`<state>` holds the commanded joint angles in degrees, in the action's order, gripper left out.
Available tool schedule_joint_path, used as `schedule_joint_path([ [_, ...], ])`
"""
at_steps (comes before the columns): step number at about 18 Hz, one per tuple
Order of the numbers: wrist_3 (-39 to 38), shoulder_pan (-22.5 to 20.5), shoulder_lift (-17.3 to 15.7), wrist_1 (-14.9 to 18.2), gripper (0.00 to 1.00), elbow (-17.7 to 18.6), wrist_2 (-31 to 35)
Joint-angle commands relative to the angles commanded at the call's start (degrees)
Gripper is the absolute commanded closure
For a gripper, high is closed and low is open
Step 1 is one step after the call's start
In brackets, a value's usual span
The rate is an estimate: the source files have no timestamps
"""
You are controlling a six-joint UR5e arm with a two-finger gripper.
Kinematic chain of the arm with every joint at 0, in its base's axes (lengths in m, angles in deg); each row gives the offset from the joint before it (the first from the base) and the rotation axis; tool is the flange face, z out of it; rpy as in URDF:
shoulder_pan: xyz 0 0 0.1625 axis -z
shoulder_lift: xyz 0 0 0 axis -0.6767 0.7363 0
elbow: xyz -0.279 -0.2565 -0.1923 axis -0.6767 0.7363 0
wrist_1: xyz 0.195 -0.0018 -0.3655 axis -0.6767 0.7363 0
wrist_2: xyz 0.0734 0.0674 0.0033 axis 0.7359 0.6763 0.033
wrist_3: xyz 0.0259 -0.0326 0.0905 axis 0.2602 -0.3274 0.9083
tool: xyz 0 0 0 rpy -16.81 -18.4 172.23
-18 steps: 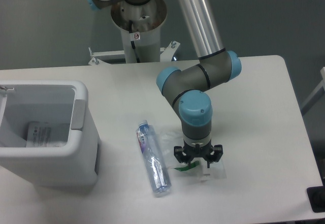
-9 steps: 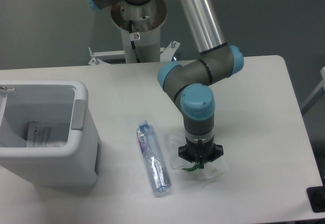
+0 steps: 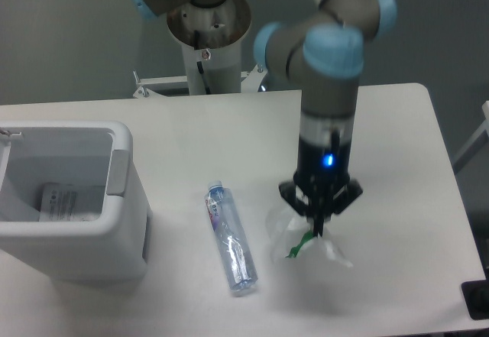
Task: Place the trash in the trash can
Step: 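Carry the plastic bag over the white trash bin and lower it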
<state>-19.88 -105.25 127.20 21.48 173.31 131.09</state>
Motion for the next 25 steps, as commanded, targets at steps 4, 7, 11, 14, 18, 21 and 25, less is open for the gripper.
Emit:
schedule_joint_path([
  [4, -9.17, 2.89, -7.90, -0.09, 1.00, -0.26, -2.64],
  [7, -12.31, 7.29, -11.34, -0.17, 1.00, 0.35, -2.99],
  [11, -12.66, 13.61, -13.11, -0.18, 1.00, -0.35, -3.25],
  [14, -12.04, 16.26, -12.94, -0.26, 1.00, -0.35, -3.51],
  [18, -7.65, 20.03, -11.62, -0.26, 1.00, -0.17, -3.87],
  [21, -8.00, 22.85, -9.51, -0.35, 1.00, -0.09, -3.78],
  [25, -10.19, 25.22, -7.22, -0.35, 1.00, 0.44, -3.69],
])
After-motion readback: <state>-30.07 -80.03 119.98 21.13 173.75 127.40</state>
